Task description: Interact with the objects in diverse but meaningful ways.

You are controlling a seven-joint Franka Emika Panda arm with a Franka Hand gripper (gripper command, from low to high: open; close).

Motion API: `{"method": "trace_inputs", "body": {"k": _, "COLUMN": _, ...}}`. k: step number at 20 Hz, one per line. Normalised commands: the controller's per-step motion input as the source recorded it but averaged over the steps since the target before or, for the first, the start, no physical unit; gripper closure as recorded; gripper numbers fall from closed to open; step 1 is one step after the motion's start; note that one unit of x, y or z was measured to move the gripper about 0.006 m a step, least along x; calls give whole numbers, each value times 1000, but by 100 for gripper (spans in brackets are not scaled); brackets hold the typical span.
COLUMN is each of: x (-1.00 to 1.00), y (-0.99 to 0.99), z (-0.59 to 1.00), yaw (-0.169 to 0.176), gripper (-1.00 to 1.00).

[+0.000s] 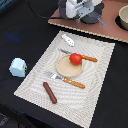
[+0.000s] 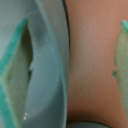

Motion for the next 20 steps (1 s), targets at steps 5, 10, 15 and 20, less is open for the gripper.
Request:
{"method": "trace_inputs", "body": {"k": 5, "x": 101, "y": 151, "z": 0, "yaw": 0, "gripper": 100}}
{"method": "trace_inputs", "body": {"k": 10, "x": 175, "y": 155, "z": 29, "yaw": 0, "gripper": 100}}
{"method": "trace_inputs", "body": {"k": 15, "x": 477, "y": 114, "z": 895, "yaw": -34, "gripper": 100}}
{"method": "trace_inputs", "body": {"k": 20, "x": 506, "y": -210, "z": 1000, "yaw": -104, "gripper": 100}}
